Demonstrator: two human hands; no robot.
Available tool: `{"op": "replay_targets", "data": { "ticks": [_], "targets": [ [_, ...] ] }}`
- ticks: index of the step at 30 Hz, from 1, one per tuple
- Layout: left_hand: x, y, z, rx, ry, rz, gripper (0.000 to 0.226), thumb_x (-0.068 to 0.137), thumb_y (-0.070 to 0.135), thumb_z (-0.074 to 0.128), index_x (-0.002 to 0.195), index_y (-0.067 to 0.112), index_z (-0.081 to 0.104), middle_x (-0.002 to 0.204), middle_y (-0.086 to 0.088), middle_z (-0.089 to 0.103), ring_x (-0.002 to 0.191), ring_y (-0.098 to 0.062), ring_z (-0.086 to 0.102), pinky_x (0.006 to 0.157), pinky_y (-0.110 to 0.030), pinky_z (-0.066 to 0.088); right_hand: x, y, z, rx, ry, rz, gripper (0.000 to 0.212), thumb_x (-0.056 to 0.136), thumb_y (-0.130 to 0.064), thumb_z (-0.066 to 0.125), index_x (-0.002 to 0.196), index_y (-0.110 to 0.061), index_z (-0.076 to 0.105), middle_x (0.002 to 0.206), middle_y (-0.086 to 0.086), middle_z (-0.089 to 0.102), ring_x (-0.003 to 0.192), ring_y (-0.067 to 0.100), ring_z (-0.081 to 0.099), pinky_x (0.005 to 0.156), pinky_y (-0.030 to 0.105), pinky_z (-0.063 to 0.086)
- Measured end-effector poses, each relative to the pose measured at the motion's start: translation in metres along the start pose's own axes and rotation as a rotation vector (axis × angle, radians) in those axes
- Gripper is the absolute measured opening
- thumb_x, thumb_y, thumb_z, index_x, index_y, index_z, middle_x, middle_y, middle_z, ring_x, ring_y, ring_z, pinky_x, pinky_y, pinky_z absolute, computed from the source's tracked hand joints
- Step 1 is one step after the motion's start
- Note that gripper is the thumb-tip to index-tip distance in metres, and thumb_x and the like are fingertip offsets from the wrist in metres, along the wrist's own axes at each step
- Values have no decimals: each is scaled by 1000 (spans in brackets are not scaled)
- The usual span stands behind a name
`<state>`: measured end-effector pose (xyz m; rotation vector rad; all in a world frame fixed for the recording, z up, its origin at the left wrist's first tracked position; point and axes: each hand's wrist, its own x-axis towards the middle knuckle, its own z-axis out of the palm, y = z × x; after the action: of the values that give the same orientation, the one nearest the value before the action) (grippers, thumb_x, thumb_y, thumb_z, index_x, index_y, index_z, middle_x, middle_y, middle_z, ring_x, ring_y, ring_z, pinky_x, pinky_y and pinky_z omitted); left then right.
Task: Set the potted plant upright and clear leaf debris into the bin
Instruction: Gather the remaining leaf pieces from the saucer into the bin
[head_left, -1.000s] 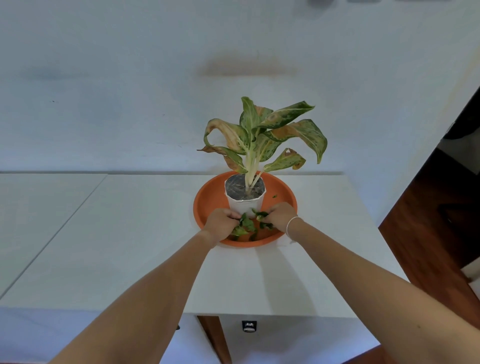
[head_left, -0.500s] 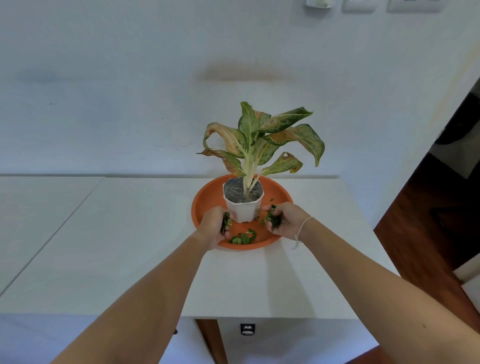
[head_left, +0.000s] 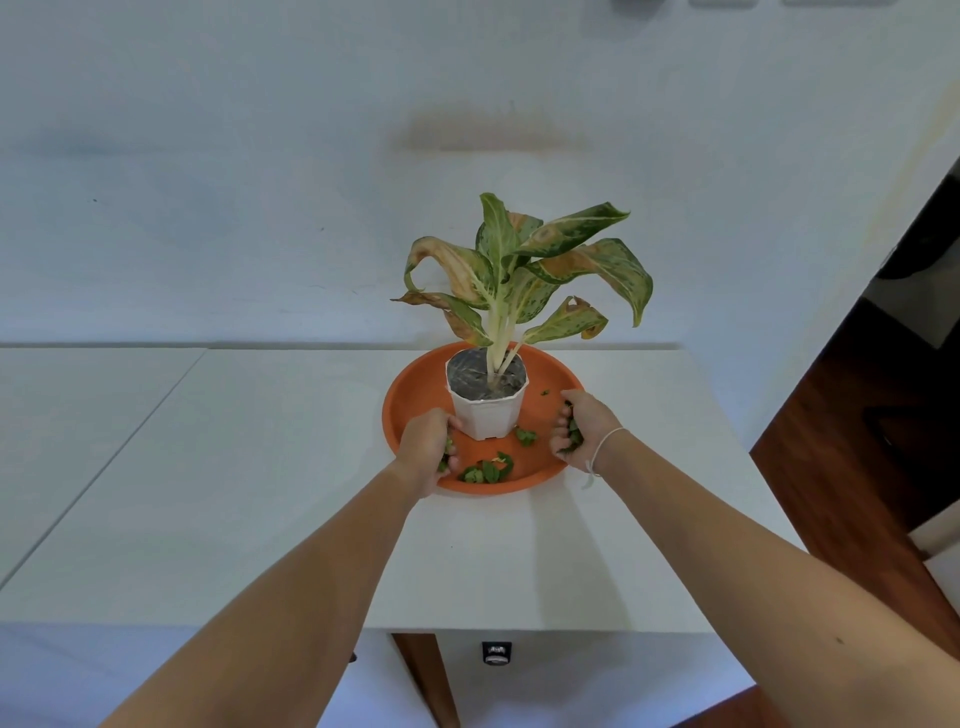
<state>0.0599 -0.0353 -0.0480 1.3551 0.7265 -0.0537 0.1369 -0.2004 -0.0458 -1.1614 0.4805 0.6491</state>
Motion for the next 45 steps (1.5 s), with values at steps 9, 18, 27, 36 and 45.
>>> {"op": "replay_targets", "data": {
  "ticks": [9,18,27,36,45],
  "targets": [
    [6,3,-2,231,29,39,25,85,3,39,62,13,45,62,-2,39,50,-13,30,40,-21,24,10,-11,-6,-77,-55,-87,19,100,-9,41,89,-3,55,66,4,44,24,5,26,25,14,20],
    [5,-6,2,1003,-55,522,32,97,12,36,107,7,66,106,-8,68,97,-23,62,83,-29,49,28,-24,-4,-1384,213,-597,36,97,-28,46,116,-6,66,120,13,65,112,29,57,95,36,44],
    [9,-10,1,1332,-135,509,47,87,47,56,120,15,62,112,-4,68,102,-21,63,83,-32,52,38,-25,7,-1888,309,-585,40,99,-13,32,129,-16,59,122,8,65,109,30,63,89,38,53],
    [13,-15,1,1444,-78,530,50,78,60,59,99,15,68,98,-2,70,91,-20,65,70,-31,51,-16,-32,42,-1781,142,-388,46,102,-17,29,146,-3,31,145,18,43,132,34,43,106,35,35],
    [9,-12,9,1468,-49,525,44,82,54,59,103,15,59,104,-3,67,96,-21,63,71,-29,45,13,0,17,-1908,135,-456,51,92,-54,43,103,-10,66,66,0,49,75,20,52,69,29,39]
  ]
}}
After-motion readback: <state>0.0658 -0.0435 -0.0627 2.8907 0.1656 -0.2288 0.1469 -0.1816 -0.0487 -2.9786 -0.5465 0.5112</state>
